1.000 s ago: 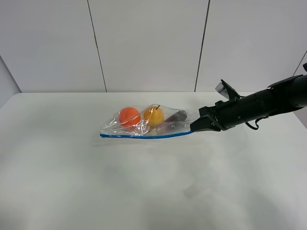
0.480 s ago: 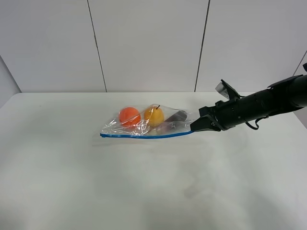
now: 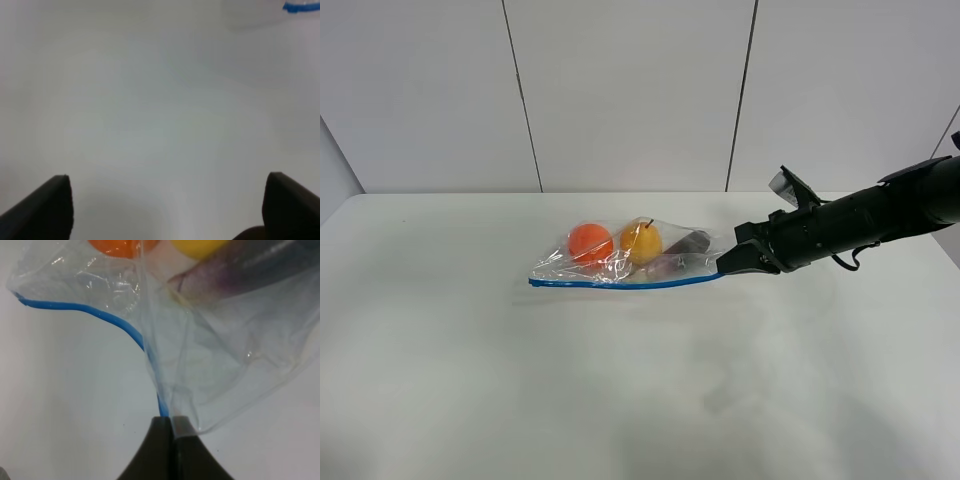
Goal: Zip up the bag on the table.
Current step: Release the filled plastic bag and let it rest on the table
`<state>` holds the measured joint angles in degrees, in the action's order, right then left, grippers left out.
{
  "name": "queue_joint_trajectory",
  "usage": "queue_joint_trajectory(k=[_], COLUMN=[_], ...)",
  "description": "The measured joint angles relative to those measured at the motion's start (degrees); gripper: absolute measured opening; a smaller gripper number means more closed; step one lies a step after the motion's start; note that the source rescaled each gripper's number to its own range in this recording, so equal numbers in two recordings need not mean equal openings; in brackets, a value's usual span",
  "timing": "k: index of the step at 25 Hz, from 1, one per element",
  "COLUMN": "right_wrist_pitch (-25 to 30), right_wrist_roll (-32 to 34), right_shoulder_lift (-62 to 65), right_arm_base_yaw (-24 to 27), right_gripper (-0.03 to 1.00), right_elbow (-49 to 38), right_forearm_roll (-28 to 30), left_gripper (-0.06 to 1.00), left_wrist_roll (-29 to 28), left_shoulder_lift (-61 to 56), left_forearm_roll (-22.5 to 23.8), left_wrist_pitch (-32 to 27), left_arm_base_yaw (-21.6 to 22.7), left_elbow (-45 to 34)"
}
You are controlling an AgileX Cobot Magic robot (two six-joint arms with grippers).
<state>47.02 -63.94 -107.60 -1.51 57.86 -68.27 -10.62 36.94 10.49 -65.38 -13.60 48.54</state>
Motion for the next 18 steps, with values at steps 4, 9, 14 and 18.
queue_joint_trajectory(k=[4,9,14,18], right_wrist_pitch=[0.0,0.0,0.1,0.2], right_wrist_roll=[0.0,0.0,0.0,0.0], right_shoulder_lift=[0.0,0.0,0.0,0.0], right_arm_base_yaw=[0.0,0.0,0.0,0.0], right_gripper=[0.0,0.0,0.0,0.0], right_elbow=[0.0,0.0,0.0,0.0], right_forearm_roll=[0.0,0.0,0.0,0.0], left_gripper=[0.99,0.99,0.99,0.99], left_wrist_roll=[0.0,0.0,0.0,0.0], left_shoulder_lift=[-4.0,-6.5,-9.0,-11.5], left_forearm_roll=[-0.1,0.2,0.2,0.2], left_wrist_pitch=[0.0,0.0,-0.2,-0.2], left_arm_base_yaw=[2.3,9.8,10.8,12.0], left_elbow=[0.0,0.0,0.0,0.0])
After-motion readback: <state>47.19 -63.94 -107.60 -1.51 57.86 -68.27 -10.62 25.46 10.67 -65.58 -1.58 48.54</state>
